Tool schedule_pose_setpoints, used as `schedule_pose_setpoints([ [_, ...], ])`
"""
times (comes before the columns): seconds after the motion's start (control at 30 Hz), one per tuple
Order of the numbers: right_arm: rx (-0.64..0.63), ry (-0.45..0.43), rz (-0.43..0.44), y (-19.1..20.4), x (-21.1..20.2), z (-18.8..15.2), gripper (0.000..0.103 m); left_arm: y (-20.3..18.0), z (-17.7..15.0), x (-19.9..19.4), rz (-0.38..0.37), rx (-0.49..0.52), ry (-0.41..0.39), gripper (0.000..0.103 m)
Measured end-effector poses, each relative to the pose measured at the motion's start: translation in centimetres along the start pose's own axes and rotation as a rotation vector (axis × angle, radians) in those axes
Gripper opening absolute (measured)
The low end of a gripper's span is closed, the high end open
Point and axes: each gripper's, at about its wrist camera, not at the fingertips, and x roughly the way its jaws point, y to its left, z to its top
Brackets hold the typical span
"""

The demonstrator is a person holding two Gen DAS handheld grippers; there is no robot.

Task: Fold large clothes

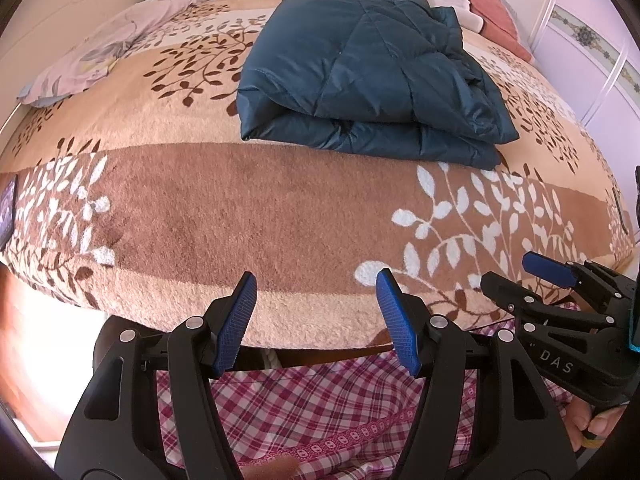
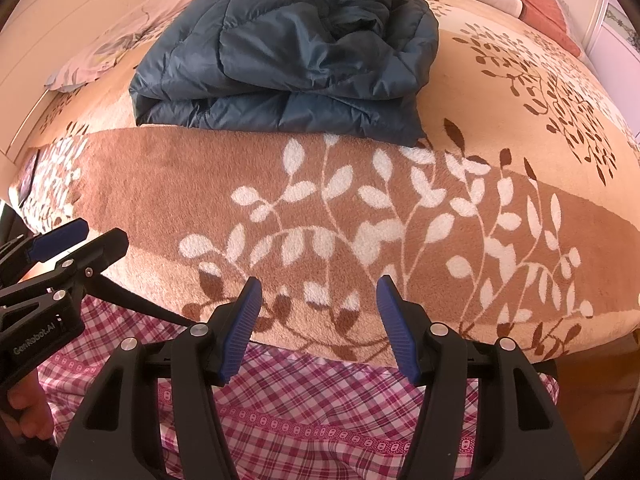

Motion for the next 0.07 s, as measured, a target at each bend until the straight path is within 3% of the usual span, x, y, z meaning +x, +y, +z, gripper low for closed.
schedule_pose_setpoints([
  [0.07, 0.000, 0.000, 0.000, 0.04, 0.03, 0.08, 0.059, 0.00, -0.03, 0.02, 0.000, -0.001, 0.000, 0.062],
])
